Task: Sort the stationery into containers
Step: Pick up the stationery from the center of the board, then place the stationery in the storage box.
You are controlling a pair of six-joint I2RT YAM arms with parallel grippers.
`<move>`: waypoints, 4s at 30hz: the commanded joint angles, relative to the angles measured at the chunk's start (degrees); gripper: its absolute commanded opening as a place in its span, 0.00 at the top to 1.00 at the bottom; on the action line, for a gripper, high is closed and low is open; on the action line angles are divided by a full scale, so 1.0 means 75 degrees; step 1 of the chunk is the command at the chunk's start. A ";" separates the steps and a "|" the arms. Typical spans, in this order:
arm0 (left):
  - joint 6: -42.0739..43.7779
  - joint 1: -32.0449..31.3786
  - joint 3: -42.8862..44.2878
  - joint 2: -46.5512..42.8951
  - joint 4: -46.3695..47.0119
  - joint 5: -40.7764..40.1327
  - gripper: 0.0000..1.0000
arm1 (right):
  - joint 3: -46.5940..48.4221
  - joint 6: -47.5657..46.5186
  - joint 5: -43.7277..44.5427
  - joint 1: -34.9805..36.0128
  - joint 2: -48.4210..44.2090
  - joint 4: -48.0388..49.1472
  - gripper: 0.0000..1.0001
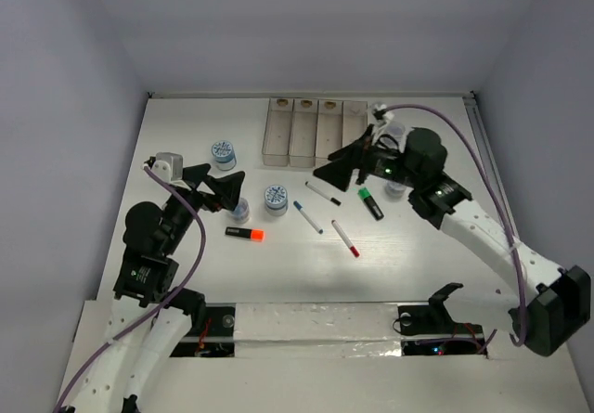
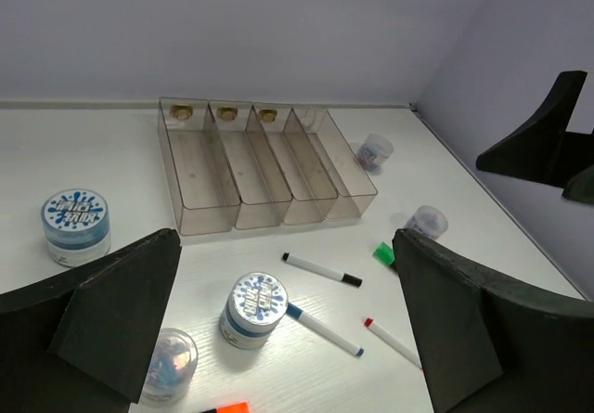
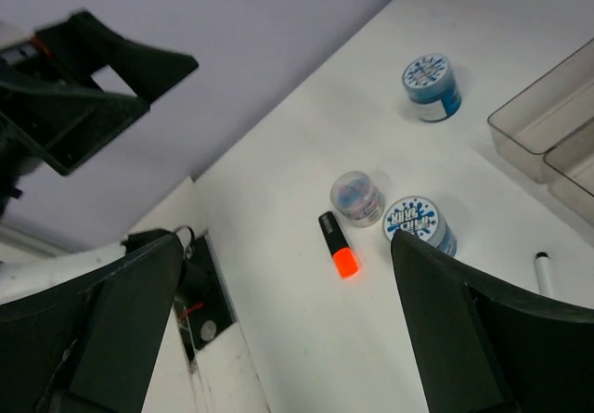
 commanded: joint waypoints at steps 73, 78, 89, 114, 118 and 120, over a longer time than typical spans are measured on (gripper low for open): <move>-0.0036 0.0104 0.0526 -0.0090 -0.0466 -0.2082 0.01 | 0.5365 -0.2204 0.6899 0.3405 0.6680 -0.3319 0.49; -0.0036 0.0104 0.0526 -0.0114 -0.0478 -0.2082 0.01 | 0.5518 -0.2181 0.6384 0.2457 0.5907 -0.3060 0.54; -0.0036 0.0104 0.0526 -0.0067 -0.0466 -0.2024 0.01 | 0.5927 -0.2414 0.6722 0.0007 0.5728 -0.2895 0.54; -0.0048 0.0327 0.0573 0.0589 -0.0454 -0.2082 0.01 | 0.8728 -0.2931 0.6723 -0.1248 0.8600 -0.3493 0.52; -0.0072 0.0396 0.0561 0.0601 -0.0442 -0.2082 0.01 | 0.8916 -0.2872 0.6618 -0.1248 0.8858 -0.3575 0.49; -0.0071 0.0397 0.0561 0.0624 -0.0442 -0.2094 0.01 | 0.8998 -0.2849 0.6571 -0.1248 0.8928 -0.3598 0.39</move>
